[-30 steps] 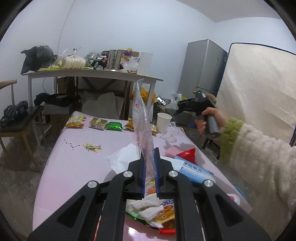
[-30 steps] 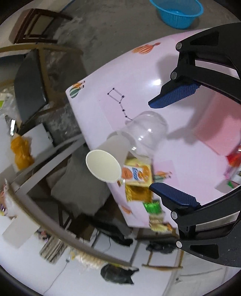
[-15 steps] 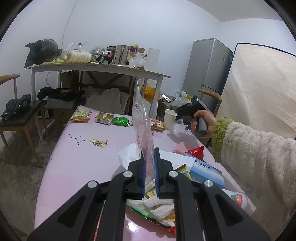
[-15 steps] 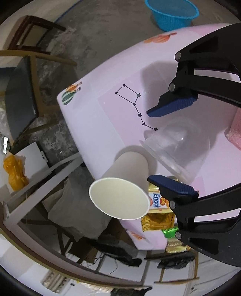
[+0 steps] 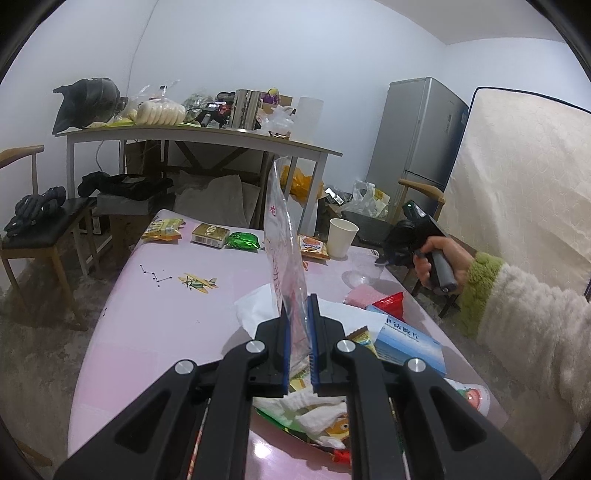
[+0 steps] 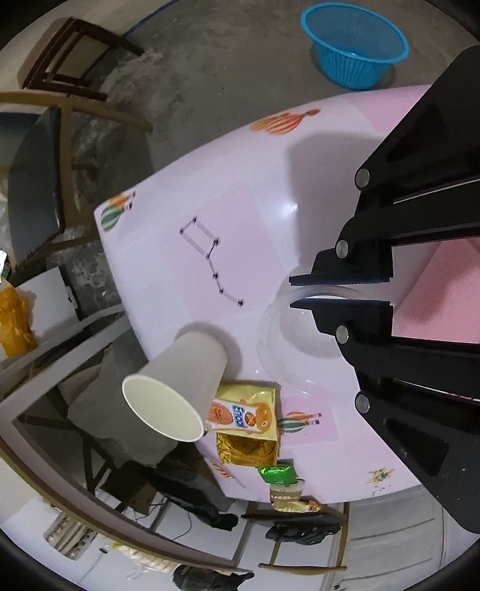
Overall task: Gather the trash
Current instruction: 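Grasp the clear plastic cup with the right gripper while the left holds the bag, then carry bag and cup to the blue wastebasket and open both grippers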
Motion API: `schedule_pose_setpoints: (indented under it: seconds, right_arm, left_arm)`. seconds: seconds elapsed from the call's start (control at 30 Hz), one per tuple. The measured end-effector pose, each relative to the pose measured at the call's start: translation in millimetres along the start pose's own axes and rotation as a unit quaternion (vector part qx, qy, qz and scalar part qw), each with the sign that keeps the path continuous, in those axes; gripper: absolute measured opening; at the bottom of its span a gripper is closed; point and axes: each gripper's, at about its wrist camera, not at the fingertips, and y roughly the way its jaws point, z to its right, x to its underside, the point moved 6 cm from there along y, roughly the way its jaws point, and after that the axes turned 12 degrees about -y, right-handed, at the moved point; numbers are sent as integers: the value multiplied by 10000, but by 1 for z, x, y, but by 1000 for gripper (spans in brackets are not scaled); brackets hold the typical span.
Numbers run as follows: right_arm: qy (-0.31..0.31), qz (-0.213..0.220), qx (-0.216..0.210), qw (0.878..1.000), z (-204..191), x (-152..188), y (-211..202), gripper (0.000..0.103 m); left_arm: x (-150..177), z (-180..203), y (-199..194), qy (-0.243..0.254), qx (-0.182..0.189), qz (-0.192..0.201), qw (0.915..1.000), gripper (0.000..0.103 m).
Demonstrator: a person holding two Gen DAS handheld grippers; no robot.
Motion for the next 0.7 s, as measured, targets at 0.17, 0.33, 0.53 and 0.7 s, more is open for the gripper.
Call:
schedule_pose_setpoints:
  seconds: [0.17,0.33,0.53,0.7]
  right_arm:
    - [149,514,-275,9982,15,7,-38,4]
    - [-23,1255,-459,9910,50,43,-129,4]
    - [119,1971,-164,9802,143,151,-230,4]
    - [1103,1841,501,9754,259,267,-242,4]
  left_arm:
    - [-5,19,-15,256,-114,133,9995,7]
    - [-13,60,-33,432,215,236,9986,7]
    - [-4,159,-17,477,1582,-572,9846,7]
    - [40,273,31,647,2547,-1921,9456,7]
